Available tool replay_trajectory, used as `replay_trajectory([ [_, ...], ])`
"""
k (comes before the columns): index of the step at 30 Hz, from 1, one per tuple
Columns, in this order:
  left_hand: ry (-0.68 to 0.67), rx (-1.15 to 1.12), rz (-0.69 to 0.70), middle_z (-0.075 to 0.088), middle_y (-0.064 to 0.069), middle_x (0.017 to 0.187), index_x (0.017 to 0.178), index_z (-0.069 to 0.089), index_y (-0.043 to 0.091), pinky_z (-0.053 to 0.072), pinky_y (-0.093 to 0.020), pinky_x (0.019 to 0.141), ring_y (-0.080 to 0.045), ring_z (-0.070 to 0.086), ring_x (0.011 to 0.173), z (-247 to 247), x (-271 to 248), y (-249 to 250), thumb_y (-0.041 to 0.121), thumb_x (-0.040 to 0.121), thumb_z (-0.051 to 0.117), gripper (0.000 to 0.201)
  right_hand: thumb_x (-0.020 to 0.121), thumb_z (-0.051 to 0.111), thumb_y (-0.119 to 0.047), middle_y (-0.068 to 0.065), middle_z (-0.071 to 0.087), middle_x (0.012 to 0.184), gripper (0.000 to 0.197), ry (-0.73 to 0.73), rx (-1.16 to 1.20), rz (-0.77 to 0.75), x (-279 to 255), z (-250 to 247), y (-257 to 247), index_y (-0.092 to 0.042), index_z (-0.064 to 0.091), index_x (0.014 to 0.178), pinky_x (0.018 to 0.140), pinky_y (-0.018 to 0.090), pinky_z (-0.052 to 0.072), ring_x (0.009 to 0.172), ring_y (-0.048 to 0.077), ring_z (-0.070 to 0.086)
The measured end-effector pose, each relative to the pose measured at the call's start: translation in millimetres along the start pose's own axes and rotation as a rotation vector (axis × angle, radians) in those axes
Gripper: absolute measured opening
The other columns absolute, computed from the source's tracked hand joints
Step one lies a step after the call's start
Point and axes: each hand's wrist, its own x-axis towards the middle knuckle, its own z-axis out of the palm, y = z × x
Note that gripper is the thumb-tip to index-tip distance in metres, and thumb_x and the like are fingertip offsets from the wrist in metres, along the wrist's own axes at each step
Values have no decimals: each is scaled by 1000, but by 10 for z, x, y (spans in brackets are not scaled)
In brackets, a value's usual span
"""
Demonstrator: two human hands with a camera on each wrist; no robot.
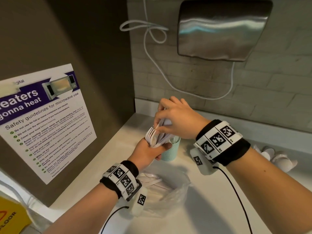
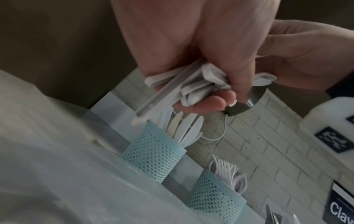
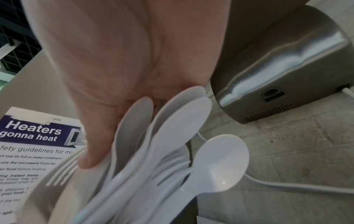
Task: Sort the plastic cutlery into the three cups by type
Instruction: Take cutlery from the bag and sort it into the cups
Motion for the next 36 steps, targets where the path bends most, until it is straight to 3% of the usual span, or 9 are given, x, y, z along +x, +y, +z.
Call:
replay_trajectory([
  [4, -31, -18, -1, 61, -6, 72, 95, 65, 16, 47, -26, 52, -12, 52, 56, -7, 7, -1, 17, 78, 77, 20, 81, 64, -49, -21, 52, 86, 15, -20, 57, 60, 67, -56, 34, -37, 66, 90, 83, 29, 28, 91, 8, 43],
  [9, -4, -10, 22, 59, 8, 57, 92, 67, 17, 47, -19, 53, -6, 52, 54, -41, -20, -19, 19, 82, 72, 11, 79, 75, -29, -5, 70, 85, 11, 112, 540, 282, 96, -160, 109, -30, 65, 84, 80, 31, 53, 78, 11, 64],
  [12, 10, -7, 17, 55, 9, 54, 88, 68, 19, 46, -17, 55, -8, 49, 55, -51, -13, -8, 19, 86, 68, 2, 76, 79, -19, -6, 68, 78, 15, 266, 815, 351, 110, -183, 118, -24, 66, 83, 70, 19, 51, 65, 3, 60],
  [17, 3, -33, -34, 59, -9, 81, 93, 71, 19, 41, -25, 57, -12, 44, 60, -52, 32, -60, 11, 88, 64, 11, 76, 78, -21, 4, 64, 73, 14, 423, 955, 399, 106, -313, 138, -18, 68, 85, 52, 20, 47, 54, 10, 54],
  [22, 44, 45, -14, 54, 10, 55, 92, 63, 13, 40, -14, 50, -9, 41, 53, -109, 43, -90, 10, 91, 59, 5, 94, 57, -17, 10, 68, 82, 7, 695, 1082, 371, 115, -442, 258, -12, 53, 90, 51, 28, 51, 53, 16, 58],
  [26, 62, -46, -37, 57, 7, 62, 91, 67, 24, 39, -20, 54, -11, 43, 57, -154, 43, -116, 21, 90, 63, 5, 99, 46, -17, 11, 63, 80, 12, 897, 994, 481, 70, -419, 354, -19, 41, 88, 49, 28, 52, 53, 18, 58],
  [31, 11, -181, -48, 49, 4, 60, 104, 63, 18, 38, -22, 54, -9, 42, 53, -211, 54, -130, 21, 90, 63, 15, 99, 43, -22, 14, 64, 94, 14, 606, 653, 674, 36, 105, 512, -8, 42, 103, 61, 36, 55, 68, 23, 63],
  [33, 29, -142, -57, 48, 5, 60, 102, 64, 19, 37, -24, 55, -10, 42, 55, -223, 81, -149, 25, 90, 63, 14, 99, 43, -19, 12, 61, 91, 10, 498, 660, 680, 1, 383, 491, -10, 40, 97, 58, 32, 55, 68, 20, 61],
  [36, 50, -67, -85, 46, 3, 59, 93, 65, 17, 35, -28, 57, -13, 40, 56, -225, 129, -173, 29, 90, 62, 12, 98, 42, -13, 7, 60, 81, 3, 391, 683, 713, -60, 715, 459, -11, 43, 95, 70, 40, 56, 74, 25, 61],
])
